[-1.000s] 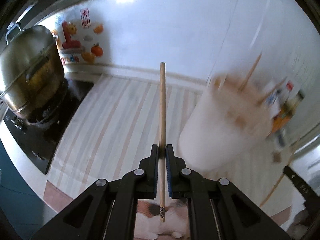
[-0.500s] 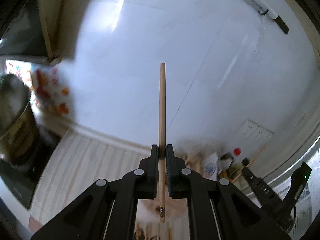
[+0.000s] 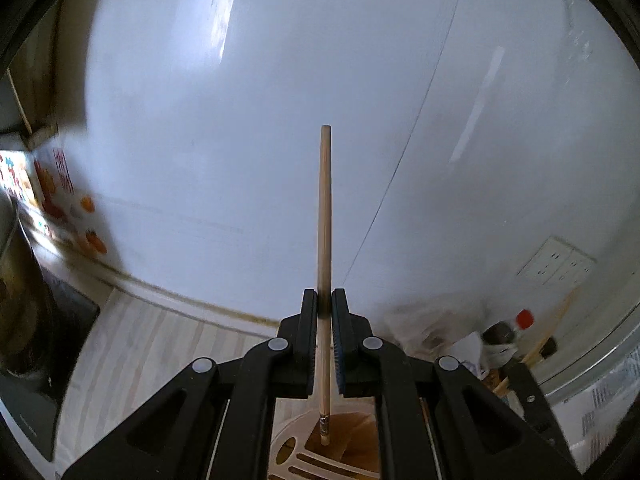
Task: Organize utensils
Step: 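Lift both held chopsticks and carry them above the pink holder, then lower the left tool's chopstick into the holder and open, while the right releases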
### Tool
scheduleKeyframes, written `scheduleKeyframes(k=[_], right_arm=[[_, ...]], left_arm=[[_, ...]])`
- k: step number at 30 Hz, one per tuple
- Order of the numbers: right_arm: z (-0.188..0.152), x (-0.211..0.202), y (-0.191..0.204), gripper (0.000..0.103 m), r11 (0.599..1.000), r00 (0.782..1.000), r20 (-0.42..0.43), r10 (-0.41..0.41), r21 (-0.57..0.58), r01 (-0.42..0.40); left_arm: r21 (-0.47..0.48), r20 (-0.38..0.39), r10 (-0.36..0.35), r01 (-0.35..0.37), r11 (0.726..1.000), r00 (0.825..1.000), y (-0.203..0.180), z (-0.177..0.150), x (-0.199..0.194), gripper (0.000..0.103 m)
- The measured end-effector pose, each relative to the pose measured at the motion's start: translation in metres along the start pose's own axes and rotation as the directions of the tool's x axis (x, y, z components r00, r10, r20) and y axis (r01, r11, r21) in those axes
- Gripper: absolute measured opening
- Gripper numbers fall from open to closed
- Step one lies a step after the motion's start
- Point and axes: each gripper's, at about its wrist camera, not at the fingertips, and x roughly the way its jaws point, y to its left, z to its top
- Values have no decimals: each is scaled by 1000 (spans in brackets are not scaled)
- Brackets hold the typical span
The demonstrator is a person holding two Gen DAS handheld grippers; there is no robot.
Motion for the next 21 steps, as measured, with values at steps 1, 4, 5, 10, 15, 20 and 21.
scheduleKeyframes(k=[1,4,5,10,15,20,21], right_arm=[[-3,2,1,7,1000,1000,-3,2,-5,-2],[-8,4,2,7,1000,1000,-14,3,-22,-3],[-10,4,2,7,1000,1000,-17,3,-28,-3],[-15,7,0,7,998,998,-64,22,-58,-25],[-19,6,-2,7,995,993,-107,40,-88,-49],[-20,7,9,8,984,978,-198,67,-148,-98],[-19,6,10,9,982,973,-217,77,-155,-112]], left_arm=[[-1,-9,4,-4,1000,1000,2,-3,4,5],[10,-33,13,-13,1000,999,4,-11,10,5],[14,-42,16,-16,1000,999,5,-13,11,5],[32,-73,20,-18,999,997,7,-21,7,5],[47,-102,12,-7,999,995,4,-27,2,5],[119,-146,-1,18,993,989,-10,-28,-14,9],[136,-147,-10,30,990,989,-13,-27,-22,15]])
